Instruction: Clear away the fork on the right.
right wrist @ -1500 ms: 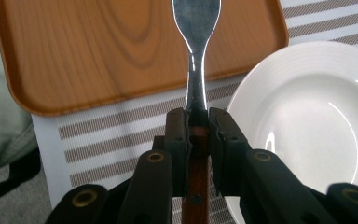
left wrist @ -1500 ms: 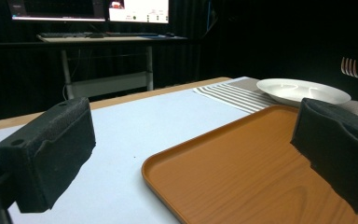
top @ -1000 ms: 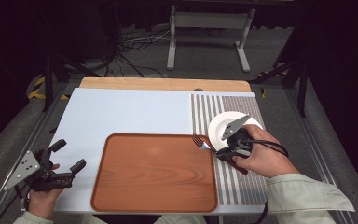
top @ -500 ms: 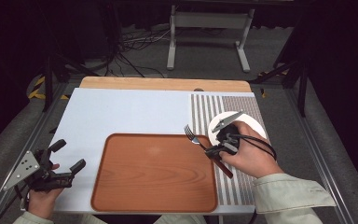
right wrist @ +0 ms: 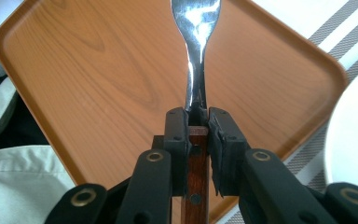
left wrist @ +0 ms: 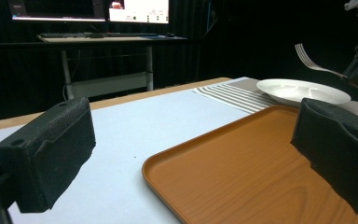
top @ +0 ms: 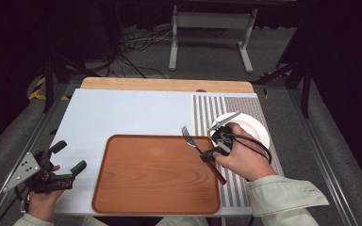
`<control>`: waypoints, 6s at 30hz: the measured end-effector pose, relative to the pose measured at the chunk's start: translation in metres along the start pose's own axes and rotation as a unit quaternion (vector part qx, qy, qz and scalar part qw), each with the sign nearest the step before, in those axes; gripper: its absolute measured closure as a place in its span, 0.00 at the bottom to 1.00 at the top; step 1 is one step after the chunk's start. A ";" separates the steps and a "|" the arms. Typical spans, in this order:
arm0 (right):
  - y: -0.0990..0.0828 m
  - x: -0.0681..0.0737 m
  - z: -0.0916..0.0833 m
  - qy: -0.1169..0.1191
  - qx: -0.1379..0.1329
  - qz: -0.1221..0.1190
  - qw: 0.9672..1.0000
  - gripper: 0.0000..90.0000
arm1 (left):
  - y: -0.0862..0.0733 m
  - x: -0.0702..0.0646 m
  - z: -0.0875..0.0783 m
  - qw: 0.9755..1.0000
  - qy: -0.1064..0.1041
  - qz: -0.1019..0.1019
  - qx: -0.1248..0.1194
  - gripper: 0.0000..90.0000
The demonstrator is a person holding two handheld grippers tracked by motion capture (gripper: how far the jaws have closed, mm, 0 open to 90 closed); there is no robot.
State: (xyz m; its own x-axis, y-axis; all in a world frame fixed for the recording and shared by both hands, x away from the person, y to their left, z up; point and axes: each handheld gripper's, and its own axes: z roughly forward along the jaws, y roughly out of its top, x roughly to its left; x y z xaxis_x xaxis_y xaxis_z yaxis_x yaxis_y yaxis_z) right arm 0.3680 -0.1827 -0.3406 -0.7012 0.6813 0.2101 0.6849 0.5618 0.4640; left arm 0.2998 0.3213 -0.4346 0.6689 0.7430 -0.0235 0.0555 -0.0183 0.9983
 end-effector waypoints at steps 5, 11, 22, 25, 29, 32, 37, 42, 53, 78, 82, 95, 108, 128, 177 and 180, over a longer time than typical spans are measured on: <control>0.000 0.000 0.010 -0.002 0.013 0.022 1.000 0.88 | 0.000 0.000 -0.001 1.000 0.000 -0.001 0.001 0.00; -0.001 0.000 0.019 -0.002 0.019 0.048 0.999 0.88 | 0.000 0.000 0.000 1.000 0.000 0.001 0.000 0.00; -0.002 -0.002 0.040 0.004 0.042 0.084 0.996 0.87 | 0.000 0.000 -0.001 1.000 0.000 0.001 0.001 0.00; -0.002 -0.002 0.044 0.003 0.048 0.091 0.995 0.87 | 0.000 0.000 -0.001 1.000 0.000 0.001 0.001 0.00; -0.002 -0.002 0.048 0.001 0.057 0.108 0.993 0.87 | 0.000 0.000 -0.001 1.000 0.000 0.001 0.001 0.00; -0.002 -0.002 0.051 0.002 0.060 0.112 0.992 0.87 | 0.000 0.000 -0.001 1.000 0.001 0.001 0.001 0.00; -0.002 -0.001 0.055 0.002 0.064 0.111 0.992 0.87 | 0.000 0.001 -0.001 1.000 -0.001 -0.003 0.001 0.00; -0.002 -0.001 0.061 0.002 0.070 0.108 0.992 0.87 | 0.000 0.001 -0.001 1.000 0.000 -0.004 0.000 0.00; -0.001 0.003 0.073 -0.014 0.079 0.080 0.994 0.87 | 0.000 0.001 -0.001 1.000 0.000 -0.003 0.001 0.00; -0.004 0.004 0.085 -0.009 0.108 0.114 0.988 0.87 | 0.000 0.001 -0.001 1.000 0.000 -0.003 0.000 0.00; -0.004 0.005 0.086 -0.002 0.108 0.118 0.987 0.85 | 0.000 0.001 -0.001 1.000 0.000 -0.003 -0.001 0.00; -0.002 0.003 0.082 0.001 0.087 0.107 0.990 0.71 | 0.000 0.001 -0.001 1.000 0.000 -0.003 0.000 0.00; 0.007 0.009 0.076 -0.025 -0.030 -0.061 0.997 0.24 | 0.000 0.001 -0.001 1.000 0.001 -0.002 -0.001 0.00; 0.024 0.015 0.087 -0.009 -0.120 -0.216 0.969 0.57 | -0.001 0.001 -0.001 1.000 0.000 -0.003 0.001 0.00; 0.029 -0.002 0.129 -0.034 -0.048 -0.264 0.963 1.00 | 0.000 0.002 -0.002 1.000 0.000 -0.002 0.000 0.00; 0.028 -0.004 0.127 -0.042 -0.047 -0.258 0.964 1.00 | 0.000 0.002 -0.002 1.000 0.001 -0.002 0.000 0.00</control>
State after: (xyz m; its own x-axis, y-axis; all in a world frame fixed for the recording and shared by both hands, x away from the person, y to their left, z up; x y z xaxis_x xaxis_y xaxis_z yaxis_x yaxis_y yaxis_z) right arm 0.4155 -0.1100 -0.4381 -0.9226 0.3605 -0.1369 0.2263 0.7937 0.5647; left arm 0.2995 0.3238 -0.4347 0.6676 0.7440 -0.0275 0.0588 -0.0160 0.9981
